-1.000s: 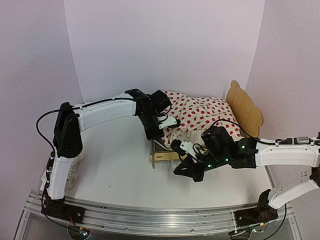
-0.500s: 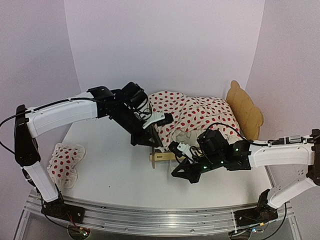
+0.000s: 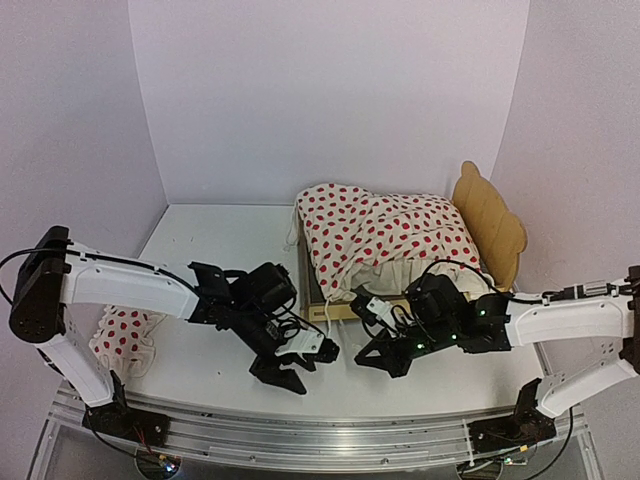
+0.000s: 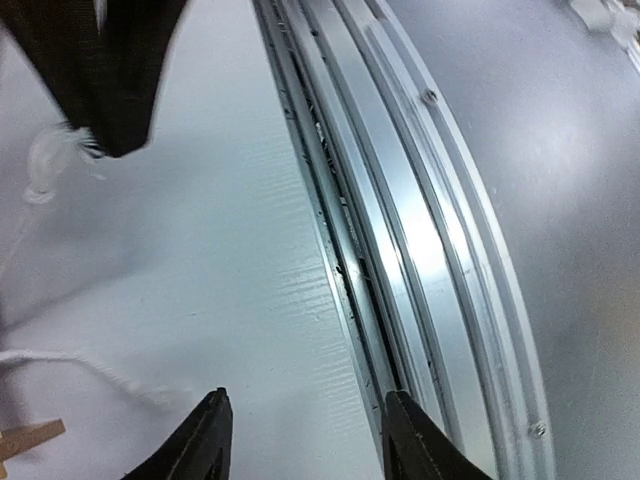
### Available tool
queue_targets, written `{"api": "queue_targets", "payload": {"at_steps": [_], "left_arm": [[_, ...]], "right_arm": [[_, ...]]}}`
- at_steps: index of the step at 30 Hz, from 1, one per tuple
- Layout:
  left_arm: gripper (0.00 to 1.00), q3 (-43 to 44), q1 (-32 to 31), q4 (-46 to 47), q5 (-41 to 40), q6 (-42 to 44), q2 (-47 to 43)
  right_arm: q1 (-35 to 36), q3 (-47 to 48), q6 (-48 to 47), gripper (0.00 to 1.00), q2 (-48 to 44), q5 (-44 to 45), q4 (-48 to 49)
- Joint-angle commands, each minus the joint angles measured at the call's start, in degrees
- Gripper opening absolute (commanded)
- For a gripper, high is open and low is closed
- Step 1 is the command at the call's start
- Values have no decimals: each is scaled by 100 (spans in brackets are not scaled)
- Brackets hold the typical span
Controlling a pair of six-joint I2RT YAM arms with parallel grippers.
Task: Set up the pet bed
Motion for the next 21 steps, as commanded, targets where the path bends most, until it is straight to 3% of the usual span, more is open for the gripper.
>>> {"api": "queue_targets", "payload": {"at_steps": [1, 5, 11, 15, 21], "left_arm": [[70, -286, 18, 1062, -407, 591, -736], [67, -531, 22, 1474, -691, -93, -1096], [71, -1779, 28, 3472, -1017, 434, -1590], [68, -2175, 29, 4558, -887, 1115, -1180], [67, -2450, 29, 6538, -846, 1459, -345]], "right_arm": [[-15, 39, 514, 0, -26, -45, 159], [121, 270, 931, 0, 234, -185, 302], [572, 474, 1436, 0, 592, -578, 607], [667, 348, 1657, 0, 539, -463, 922], [666, 319, 1602, 0, 448, -169, 1038]]}}
